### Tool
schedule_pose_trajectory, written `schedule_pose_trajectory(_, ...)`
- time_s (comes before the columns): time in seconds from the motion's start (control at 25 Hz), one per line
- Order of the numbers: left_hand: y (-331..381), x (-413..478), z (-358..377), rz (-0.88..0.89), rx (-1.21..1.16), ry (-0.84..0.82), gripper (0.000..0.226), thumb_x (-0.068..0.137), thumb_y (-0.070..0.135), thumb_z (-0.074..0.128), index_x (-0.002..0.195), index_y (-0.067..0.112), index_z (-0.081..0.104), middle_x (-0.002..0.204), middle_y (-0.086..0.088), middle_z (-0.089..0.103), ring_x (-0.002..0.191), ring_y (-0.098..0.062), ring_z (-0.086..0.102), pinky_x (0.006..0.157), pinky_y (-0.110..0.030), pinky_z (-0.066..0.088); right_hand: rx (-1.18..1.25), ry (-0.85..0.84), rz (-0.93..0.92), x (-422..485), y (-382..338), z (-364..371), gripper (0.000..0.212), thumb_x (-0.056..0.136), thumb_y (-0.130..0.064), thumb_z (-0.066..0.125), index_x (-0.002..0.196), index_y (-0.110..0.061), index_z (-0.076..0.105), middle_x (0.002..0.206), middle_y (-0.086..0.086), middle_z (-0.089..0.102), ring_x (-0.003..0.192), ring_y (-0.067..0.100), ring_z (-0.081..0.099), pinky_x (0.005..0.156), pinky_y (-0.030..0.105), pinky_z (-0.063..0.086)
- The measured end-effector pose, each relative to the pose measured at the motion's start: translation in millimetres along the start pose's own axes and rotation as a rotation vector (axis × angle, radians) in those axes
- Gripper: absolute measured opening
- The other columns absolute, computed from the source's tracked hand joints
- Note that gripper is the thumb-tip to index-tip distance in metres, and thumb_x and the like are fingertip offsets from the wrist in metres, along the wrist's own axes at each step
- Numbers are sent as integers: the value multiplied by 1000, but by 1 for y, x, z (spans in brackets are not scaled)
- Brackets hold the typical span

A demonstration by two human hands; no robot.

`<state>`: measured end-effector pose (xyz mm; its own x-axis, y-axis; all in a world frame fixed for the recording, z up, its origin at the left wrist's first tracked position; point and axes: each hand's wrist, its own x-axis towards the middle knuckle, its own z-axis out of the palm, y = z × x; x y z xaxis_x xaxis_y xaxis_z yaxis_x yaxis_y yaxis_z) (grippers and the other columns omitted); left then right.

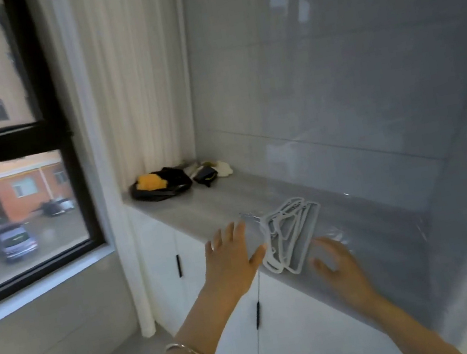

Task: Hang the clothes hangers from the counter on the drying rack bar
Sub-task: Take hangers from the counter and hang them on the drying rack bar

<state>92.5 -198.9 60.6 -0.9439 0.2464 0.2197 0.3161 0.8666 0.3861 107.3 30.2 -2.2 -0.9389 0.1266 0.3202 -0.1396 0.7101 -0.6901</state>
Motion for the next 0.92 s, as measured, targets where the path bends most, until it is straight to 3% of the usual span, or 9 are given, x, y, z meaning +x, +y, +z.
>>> schedule_pose_trajectory(0.12,-19,85,59,36,-20,-103,70,94,57,30,150,21,7,158,-1,10,145,-27,9,118,-41,13,-3,-47,145,48,44,36,39,83,-14,66,121,-9,54,124,4,53,122,19,48,97,15,28)
schedule_pose_trajectory(0.28,-36,159,132,78,-10,-181,70,93,58,28,150,23,6,159,0,9,145,-26,10,118,-40,15,11,-94,259,82,78,79,64,73,-54,55,122,-13,54,126,-6,51,121,11,47,104,28,36)
schedule_pose_trajectory(0.44,-45,197,190,139,-57,-273,72,92,59,31,150,25,5,159,1,6,146,-25,5,118,-40,8,-1,-76,275,113,91,110,44,75,-50,60,108,-20,56,107,-12,56,104,7,54,93,29,46)
schedule_pose_trajectory(0.56,-54,207,223,140,-123,-304,88,76,78,0,150,29,2,159,3,5,147,-22,1,118,-40,1,-58,-111,316,124,108,131,53,75,-56,55,117,-23,55,138,-7,45,131,12,38,108,36,35)
schedule_pose_trajectory(0.68,-63,206,247,122,-96,-259,107,58,79,-32,149,33,0,159,4,5,147,-16,-2,117,-35,-7,-117,-74,353,126,117,141,46,72,-62,51,100,-26,59,148,-7,32,138,14,27,109,31,26)
schedule_pose_trajectory(0.8,-63,204,251,109,-83,-243,105,59,77,-34,149,34,0,159,6,4,147,-14,-3,117,-35,-7,-141,-63,384,133,116,144,26,74,-46,63,83,-23,58,150,-5,29,137,18,29,108,35,29)
schedule_pose_trajectory(0.92,-64,205,251,118,-69,-270,103,61,78,-31,149,34,-1,159,5,1,146,-15,-5,118,-37,-7,-179,-59,395,139,111,143,24,75,-44,58,74,-21,52,149,0,31,134,21,33,107,36,30)
